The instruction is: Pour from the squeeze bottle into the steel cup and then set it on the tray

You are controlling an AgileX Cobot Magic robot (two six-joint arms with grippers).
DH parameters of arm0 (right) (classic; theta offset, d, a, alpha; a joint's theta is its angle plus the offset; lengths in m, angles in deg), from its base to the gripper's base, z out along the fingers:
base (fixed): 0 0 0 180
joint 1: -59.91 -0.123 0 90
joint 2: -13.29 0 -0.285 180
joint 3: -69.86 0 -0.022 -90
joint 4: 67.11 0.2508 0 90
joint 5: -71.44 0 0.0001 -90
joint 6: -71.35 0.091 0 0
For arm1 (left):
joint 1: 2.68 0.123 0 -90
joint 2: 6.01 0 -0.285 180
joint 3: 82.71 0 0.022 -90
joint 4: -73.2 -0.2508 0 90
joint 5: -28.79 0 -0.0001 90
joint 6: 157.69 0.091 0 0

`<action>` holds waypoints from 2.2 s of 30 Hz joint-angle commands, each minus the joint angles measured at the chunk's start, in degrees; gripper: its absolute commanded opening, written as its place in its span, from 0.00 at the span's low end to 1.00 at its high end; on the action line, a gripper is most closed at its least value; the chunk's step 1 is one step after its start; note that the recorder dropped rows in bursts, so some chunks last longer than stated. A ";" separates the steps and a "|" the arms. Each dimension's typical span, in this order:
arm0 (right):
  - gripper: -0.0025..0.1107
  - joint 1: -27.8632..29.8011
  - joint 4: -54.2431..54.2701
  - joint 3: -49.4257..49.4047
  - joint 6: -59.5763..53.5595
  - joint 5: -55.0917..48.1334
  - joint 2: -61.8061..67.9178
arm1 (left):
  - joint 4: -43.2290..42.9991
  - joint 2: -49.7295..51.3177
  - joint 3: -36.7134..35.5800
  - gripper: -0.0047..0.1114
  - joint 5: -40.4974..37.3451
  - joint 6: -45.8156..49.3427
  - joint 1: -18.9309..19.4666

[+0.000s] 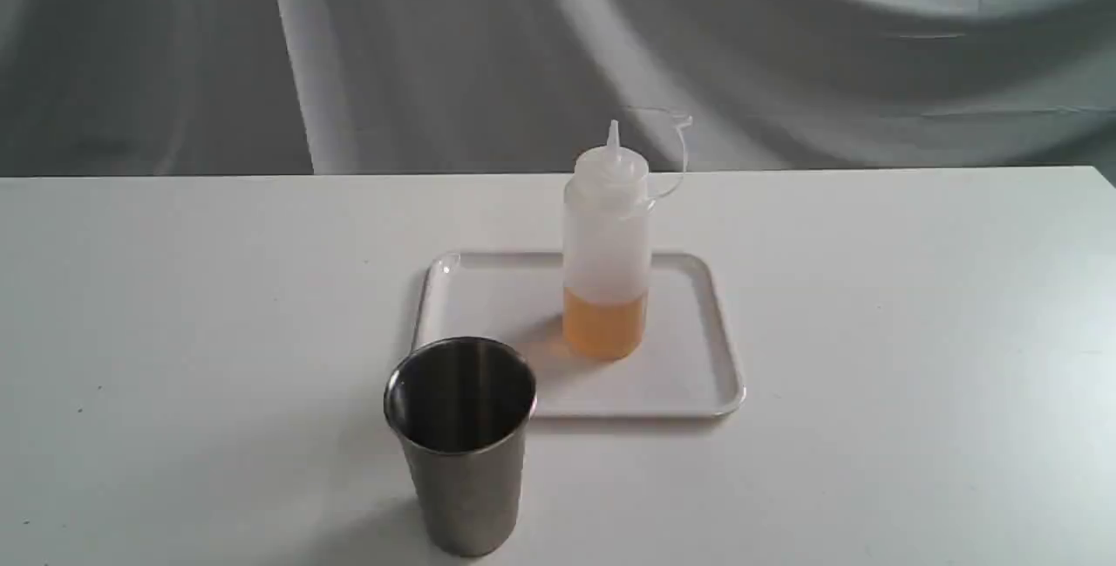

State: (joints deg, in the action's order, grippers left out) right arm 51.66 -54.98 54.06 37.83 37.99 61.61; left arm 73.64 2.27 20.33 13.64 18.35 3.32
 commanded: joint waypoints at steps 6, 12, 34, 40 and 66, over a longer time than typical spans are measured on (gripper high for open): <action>0.02 10.75 16.89 -24.59 -11.47 19.11 -15.04 | 0.23 0.16 -0.25 0.11 -0.07 -0.13 -0.28; 0.02 14.44 17.11 -37.57 -11.59 23.24 -24.15 | 0.23 0.16 -0.25 0.11 -0.07 -0.13 -0.28; 0.02 14.44 -15.55 -61.42 25.20 33.46 -39.95 | 0.23 0.16 -0.25 0.11 -0.07 -0.13 -0.28; 0.02 14.44 -15.55 -61.42 24.71 22.35 -40.53 | 0.23 0.16 -0.25 0.11 -0.07 -0.13 -0.28; 0.02 14.44 -11.25 -61.42 28.47 14.35 -40.53 | 0.23 0.16 -0.25 0.11 -0.07 -0.13 -0.28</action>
State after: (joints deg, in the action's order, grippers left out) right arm 65.65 -66.58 -7.22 66.20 52.30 21.46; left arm 73.64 2.27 20.33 13.64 18.35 3.32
